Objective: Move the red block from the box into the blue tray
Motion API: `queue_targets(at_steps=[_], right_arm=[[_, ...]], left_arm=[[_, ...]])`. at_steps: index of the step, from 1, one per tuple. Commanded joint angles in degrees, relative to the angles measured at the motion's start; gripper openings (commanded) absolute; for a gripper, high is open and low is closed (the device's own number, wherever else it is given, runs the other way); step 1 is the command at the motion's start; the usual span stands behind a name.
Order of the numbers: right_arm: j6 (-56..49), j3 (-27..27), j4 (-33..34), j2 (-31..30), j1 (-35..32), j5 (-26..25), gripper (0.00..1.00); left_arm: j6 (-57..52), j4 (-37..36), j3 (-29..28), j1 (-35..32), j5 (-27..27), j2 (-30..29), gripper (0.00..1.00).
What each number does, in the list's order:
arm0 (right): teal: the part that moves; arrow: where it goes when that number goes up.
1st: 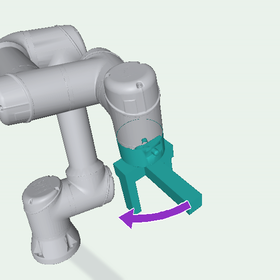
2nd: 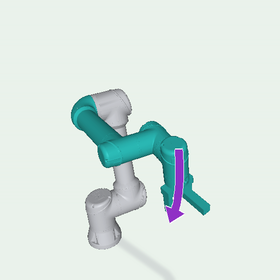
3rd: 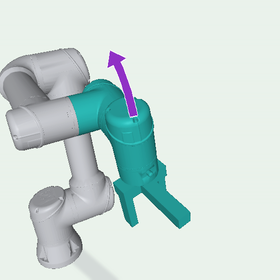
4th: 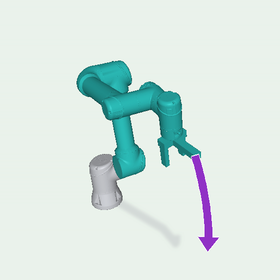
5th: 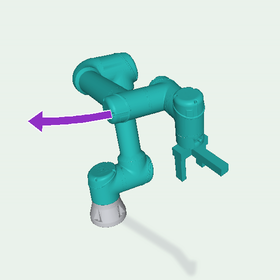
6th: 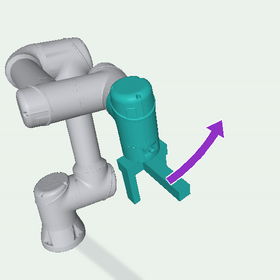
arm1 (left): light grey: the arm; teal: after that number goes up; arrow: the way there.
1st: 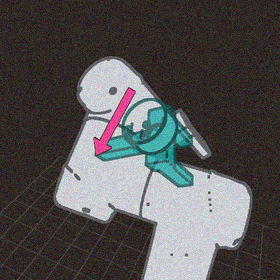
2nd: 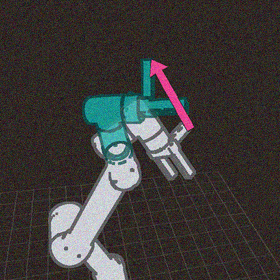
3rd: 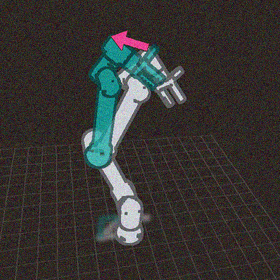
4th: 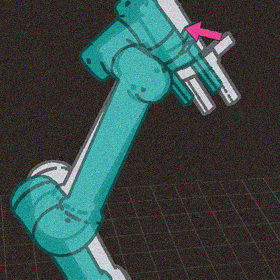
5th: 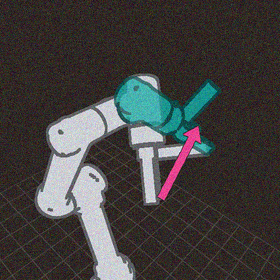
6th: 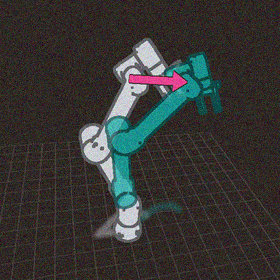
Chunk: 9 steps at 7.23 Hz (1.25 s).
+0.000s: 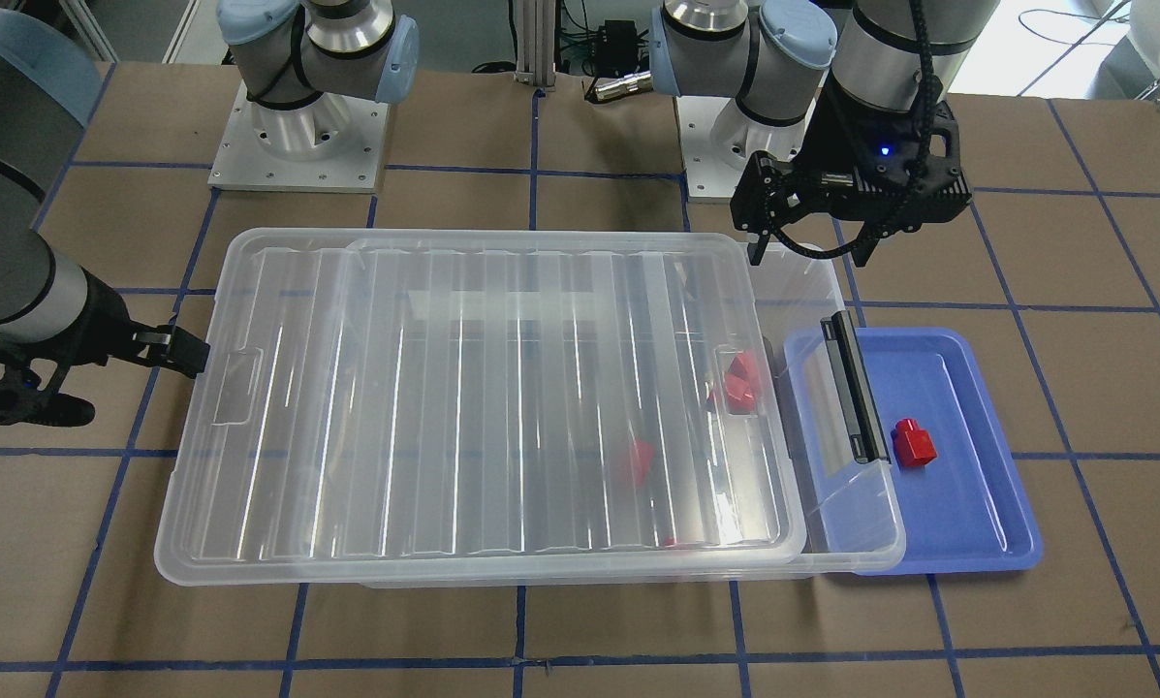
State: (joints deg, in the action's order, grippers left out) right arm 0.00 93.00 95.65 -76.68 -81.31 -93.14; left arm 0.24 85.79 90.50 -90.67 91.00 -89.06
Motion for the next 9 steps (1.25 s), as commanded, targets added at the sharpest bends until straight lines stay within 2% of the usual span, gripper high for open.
queue_targets(at_steps=[1, 7, 8, 9], right_arm=[[3.2, -0.1, 0.0, 0.1, -2.6, 1.5, 1.00], [3.2, -0.5, 0.0, -0.3, -3.2, 1.4, 1.00], [2.8, -1.9, 0.1, -0.4, -3.2, 1.3, 1.00], [2.6, -5.7, -0.1, -0.7, -3.2, 0.9, 1.00]], left_arm=[[0.0, 0.0, 0.0, 0.0, 0.0, 0.1, 1.00], [0.0, 0.0, -0.9, 0.0, -0.1, 0.0, 1.00], [0.0, 0.0, -0.7, 0.0, 0.1, 0.5, 1.00], [-0.1, 0.1, -0.8, 0.0, 0.1, 0.8, 1.00]])
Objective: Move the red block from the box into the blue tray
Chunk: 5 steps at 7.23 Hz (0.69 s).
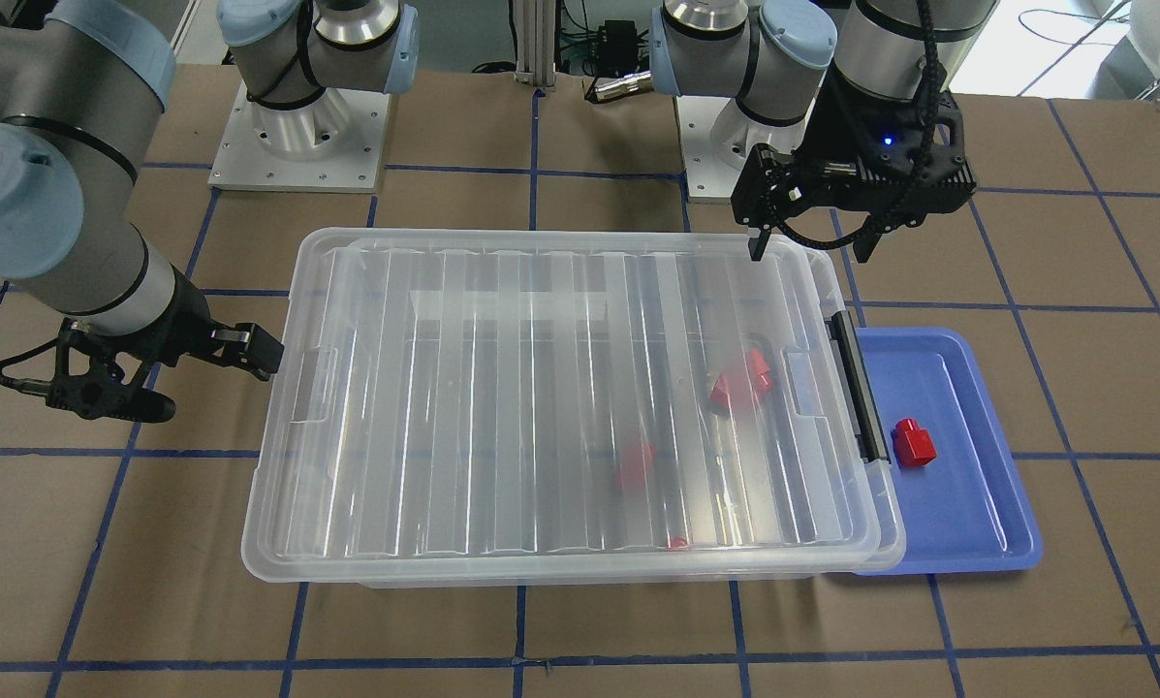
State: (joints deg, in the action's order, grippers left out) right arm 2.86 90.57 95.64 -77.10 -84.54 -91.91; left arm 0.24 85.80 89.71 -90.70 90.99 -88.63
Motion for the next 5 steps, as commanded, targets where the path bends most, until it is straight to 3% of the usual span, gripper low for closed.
queue_targets(at_steps=[1, 2, 5], right_arm=[[-0.7, -7.9, -0.7, -0.2, 0.2, -0.5, 1.00], [0.1, -9.8, -1.6, -0.7, 0.2, -0.1, 1.00], [0.3, -9.4, -14.7, -7.3, -0.2, 0.1, 1.00]], left_arm=[[-0.1, 0.1, -0.2, -0.1, 0.1, 0.4, 1.00], [-0.1, 0.2, -0.2, -0.1, 0.2, 0.4, 1.00], [-0.1, 1.0, -0.3, -0.1, 0.8, 1.4, 1.00]])
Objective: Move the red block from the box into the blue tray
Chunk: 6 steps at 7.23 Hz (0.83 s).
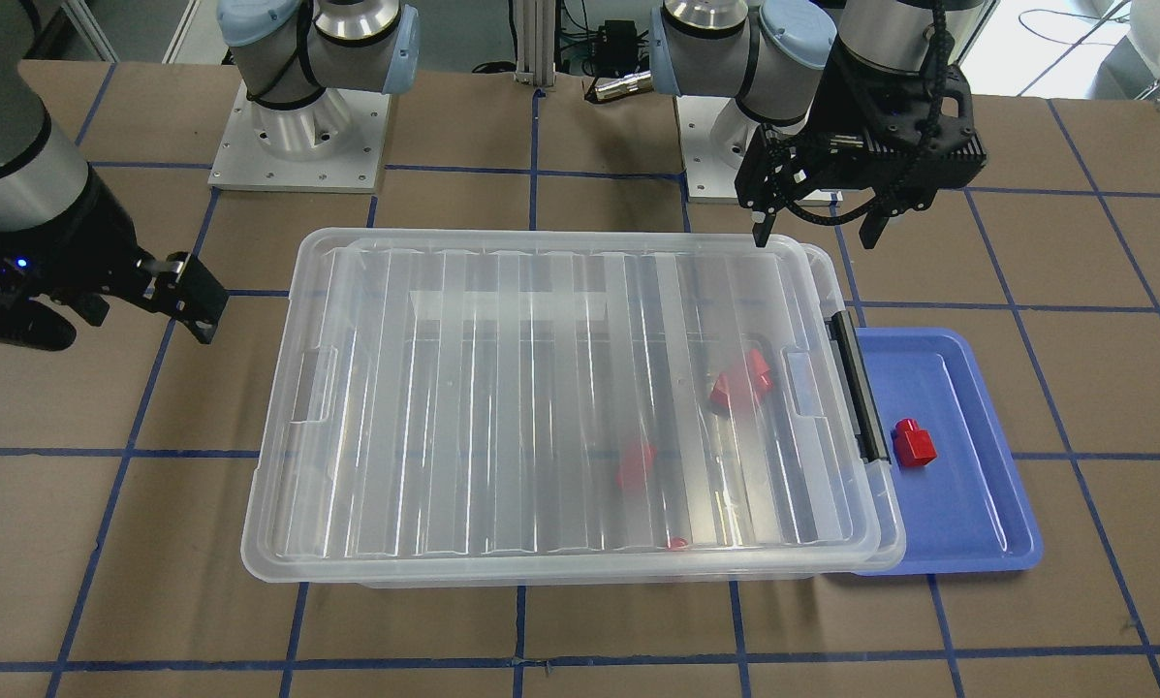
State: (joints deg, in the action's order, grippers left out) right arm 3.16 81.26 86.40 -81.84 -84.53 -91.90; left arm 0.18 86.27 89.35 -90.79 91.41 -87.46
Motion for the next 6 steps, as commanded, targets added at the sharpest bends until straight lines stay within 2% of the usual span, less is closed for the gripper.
queue_targets(at_steps=[1, 3, 6], right_arm=[[0.1, 0.0, -7.0, -4.1, -1.8, -0.1, 1.00], [0.0, 0.1, -6.7, -5.3, -4.1, -0.8, 1.00], [-1.0, 0.6, -7.2, -5.6, -4.2, 0.2, 1.00]], left_arm=[[0.0, 1.3, 0.1, 0.0, 0.4, -0.4, 1.00], [0.0, 1.4, 0.0, 0.0, 0.4, -1.0, 1.00], [0.1, 1.4, -0.4, 0.5, -0.2, -1.7, 1.00]])
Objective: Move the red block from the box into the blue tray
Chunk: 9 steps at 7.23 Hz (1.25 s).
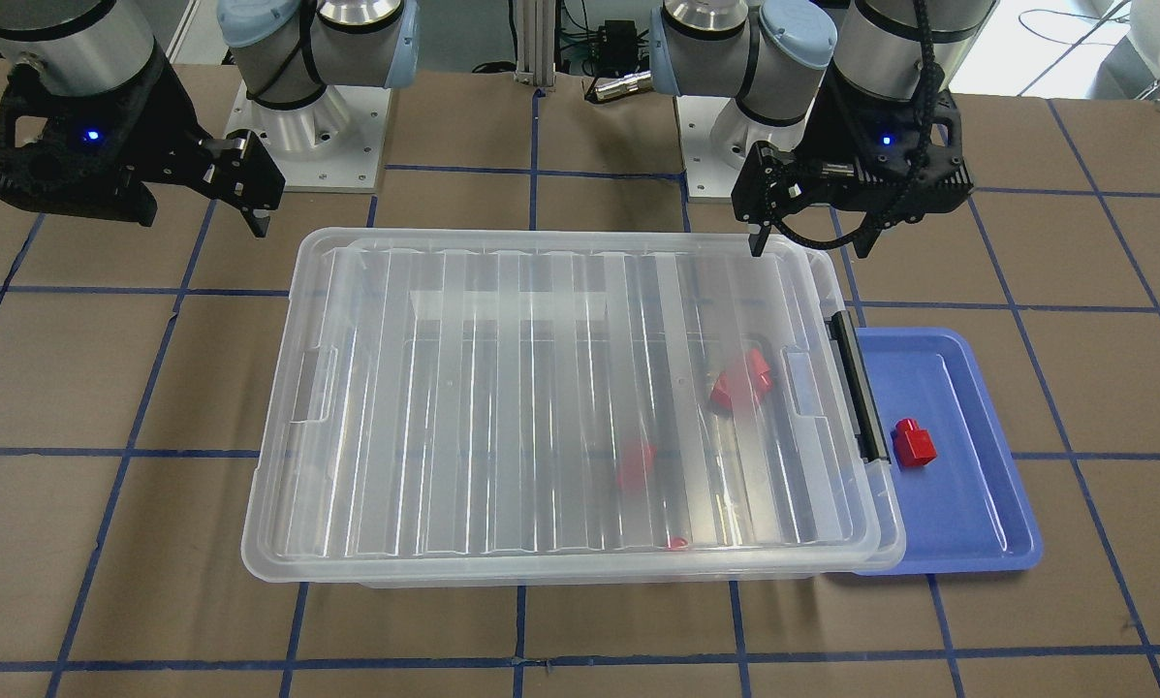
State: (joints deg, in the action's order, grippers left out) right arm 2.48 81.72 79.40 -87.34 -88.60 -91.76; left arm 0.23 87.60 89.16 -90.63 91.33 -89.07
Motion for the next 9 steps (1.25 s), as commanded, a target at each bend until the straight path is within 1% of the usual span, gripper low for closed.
queue_targets(at_steps=[1, 3, 5, 6, 9], right_arm=[[-0.5, 0.8, -0.3, -0.2, -0.1, 0.1, 1.00], [-0.6, 3.9, 0.0, -1.9, -0.1, 0.2, 1.00], [-2.4, 3.9, 0.1, -2.7, -0.1, 0.6, 1.00], [-2.8, 4.0, 0.1, -2.8, -0.1, 1.8, 1.00], [-2.9, 4.1, 0.3, -2.8, -0.1, 1.5, 1.00]], left_arm=[[0.0, 0.4, -0.7, 0.6, -0.1, -0.1, 1.00], [0.1, 1.6, -0.7, 0.6, -0.2, -0.3, 1.00], [0.1, 1.5, -0.6, 0.5, -0.4, -0.4, 1.00], [0.1, 1.5, -0.7, 0.4, -0.5, -0.3, 1.00], [0.1, 1.5, -0.4, 0.4, -0.5, -0.6, 1.00]])
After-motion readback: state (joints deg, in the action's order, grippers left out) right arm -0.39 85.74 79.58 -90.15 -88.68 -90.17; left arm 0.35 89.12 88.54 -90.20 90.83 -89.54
